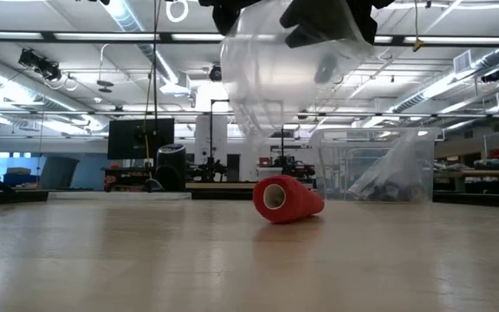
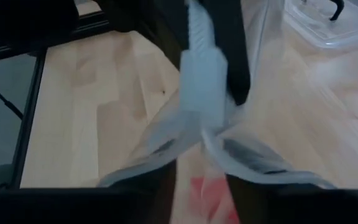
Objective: Roll bandage
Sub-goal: Put the red bandage into the transparent zip bag
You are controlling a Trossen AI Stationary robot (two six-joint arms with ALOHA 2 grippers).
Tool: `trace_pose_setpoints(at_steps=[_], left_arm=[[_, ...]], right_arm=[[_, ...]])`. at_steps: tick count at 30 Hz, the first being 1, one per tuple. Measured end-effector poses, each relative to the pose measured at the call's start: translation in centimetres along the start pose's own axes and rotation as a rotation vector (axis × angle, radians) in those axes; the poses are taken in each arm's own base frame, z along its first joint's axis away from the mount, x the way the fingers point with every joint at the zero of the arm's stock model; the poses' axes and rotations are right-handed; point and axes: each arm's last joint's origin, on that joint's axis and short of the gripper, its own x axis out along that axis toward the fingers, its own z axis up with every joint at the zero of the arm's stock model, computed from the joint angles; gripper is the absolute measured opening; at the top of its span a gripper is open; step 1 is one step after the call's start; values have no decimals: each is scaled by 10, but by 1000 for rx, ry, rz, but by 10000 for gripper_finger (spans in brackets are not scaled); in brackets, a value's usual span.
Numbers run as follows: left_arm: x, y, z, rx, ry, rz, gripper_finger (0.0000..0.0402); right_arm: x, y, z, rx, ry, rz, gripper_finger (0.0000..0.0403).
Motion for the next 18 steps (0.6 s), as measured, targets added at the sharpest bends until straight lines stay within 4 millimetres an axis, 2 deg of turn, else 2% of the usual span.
trace_pose_setpoints(at_steps=[4,8,12,18], left_arm=[[0,0,-1,7,11,11,0],[-2,2,-4,23,59,55,0],[-3,3,-7,36,104,79,0],[-4,5,-14,63,176,125,0]], right_arm=[[-1,2,1,7,-12,11,210],[-4,7,-2,7,-9,26,248],[-8,13,-6,-8,-3,44,261],[-13,20,-10,-32,-2,68,261]])
